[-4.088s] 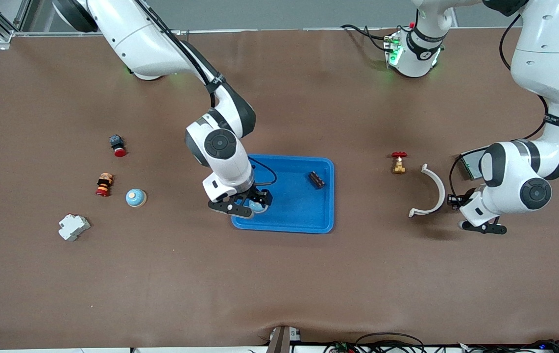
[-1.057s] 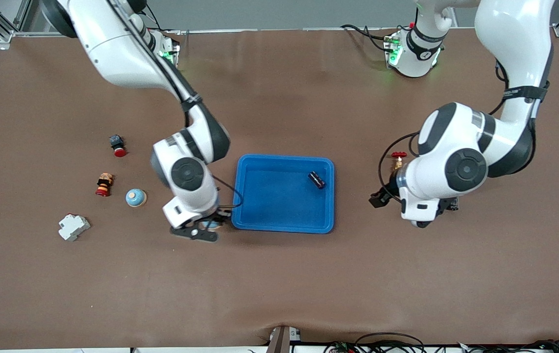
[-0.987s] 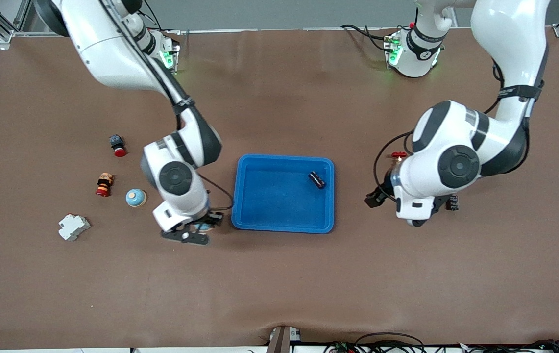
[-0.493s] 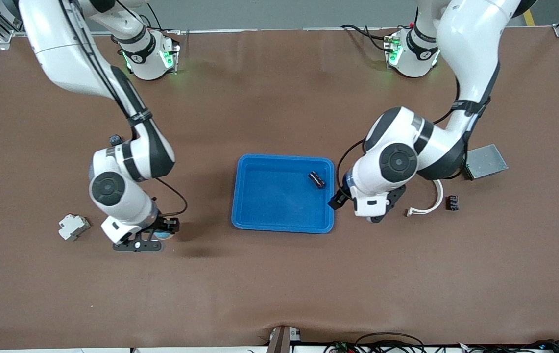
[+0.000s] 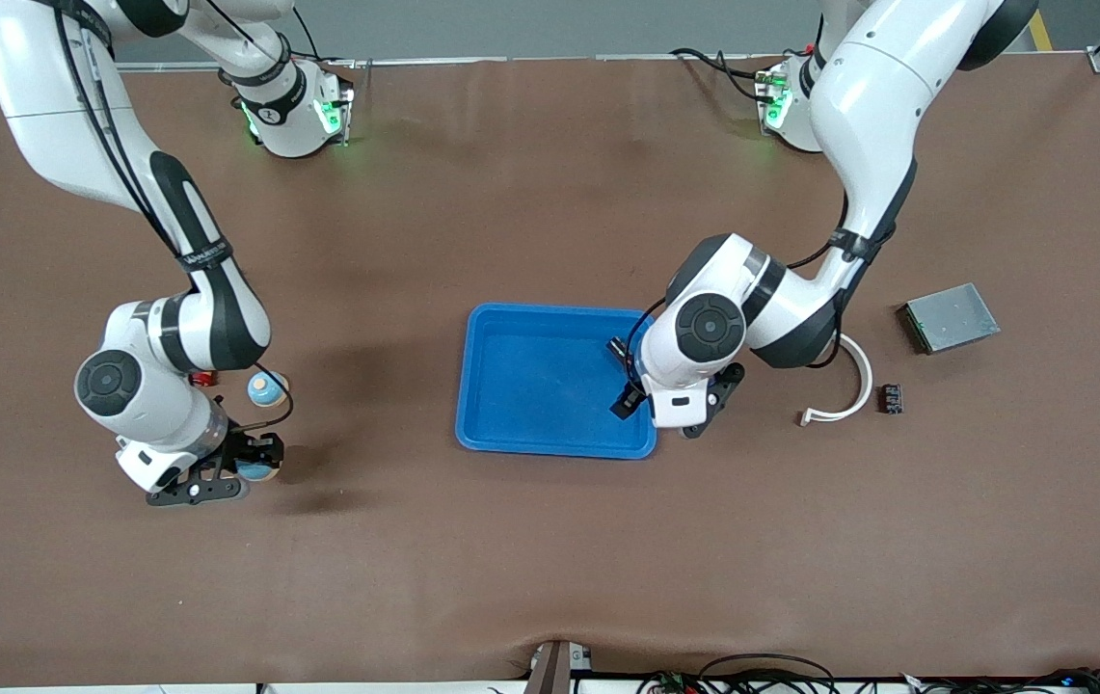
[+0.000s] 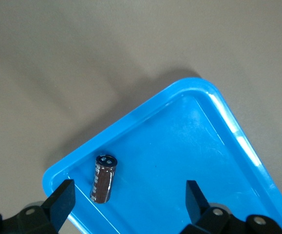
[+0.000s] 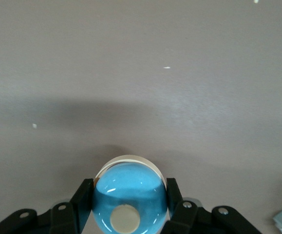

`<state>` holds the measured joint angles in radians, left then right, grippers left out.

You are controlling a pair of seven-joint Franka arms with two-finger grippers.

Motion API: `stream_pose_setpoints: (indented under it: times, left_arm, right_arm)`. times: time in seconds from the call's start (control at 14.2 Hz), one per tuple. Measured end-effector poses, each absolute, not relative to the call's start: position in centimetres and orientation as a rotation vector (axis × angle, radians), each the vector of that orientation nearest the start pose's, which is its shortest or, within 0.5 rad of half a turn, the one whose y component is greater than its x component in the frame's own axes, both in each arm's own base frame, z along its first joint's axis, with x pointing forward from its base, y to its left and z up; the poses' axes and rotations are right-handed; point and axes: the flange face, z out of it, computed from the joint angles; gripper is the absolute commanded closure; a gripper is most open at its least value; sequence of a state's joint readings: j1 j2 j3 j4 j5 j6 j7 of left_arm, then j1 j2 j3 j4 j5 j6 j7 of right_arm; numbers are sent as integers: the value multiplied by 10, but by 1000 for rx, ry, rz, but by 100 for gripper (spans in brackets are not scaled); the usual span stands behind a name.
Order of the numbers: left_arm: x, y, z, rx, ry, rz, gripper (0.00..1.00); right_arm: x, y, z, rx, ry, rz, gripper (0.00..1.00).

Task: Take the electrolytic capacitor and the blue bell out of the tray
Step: 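Set the bell on the table while the left gripper reaches the capacitor, then grasp the second capacitor with the left gripper while the right gripper withdraws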

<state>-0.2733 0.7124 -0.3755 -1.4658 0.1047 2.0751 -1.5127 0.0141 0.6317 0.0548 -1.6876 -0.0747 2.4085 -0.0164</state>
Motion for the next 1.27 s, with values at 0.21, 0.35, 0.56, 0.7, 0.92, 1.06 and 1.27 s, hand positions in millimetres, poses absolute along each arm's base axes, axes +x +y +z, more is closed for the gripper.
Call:
stream_pose_setpoints:
  times: [0.21,0.35,0.56,0.7,0.92,1.06,1.27]
  left_arm:
    - [590,-395,272,-2847,-1349,262,0]
    - [586,-403,268,-2845,-1348,266,0]
    - [581,-410,257,-2823,-1369,264,0]
    - [578,-411,248,-2811,-1368,272,0]
    - [577,-409,233,-2797,-1336,252,0]
    - [575,-409,225,-2789,-1326,259,0]
    - [571,-413,217,-2788,-1315,269,0]
  right_arm:
    - [682,19,226,-3075,-200,-101,100]
    - [681,4,216,-3049,-224,-100,100]
    - [681,-9,206,-3047,-247,-123,100]
    - [681,-10,200,-3048,-251,-136,100]
    - [681,-10,194,-3048,-252,-138,100]
    - [681,-10,191,-3048,-253,-148,100]
    - [681,-10,185,-3049,-252,-158,100]
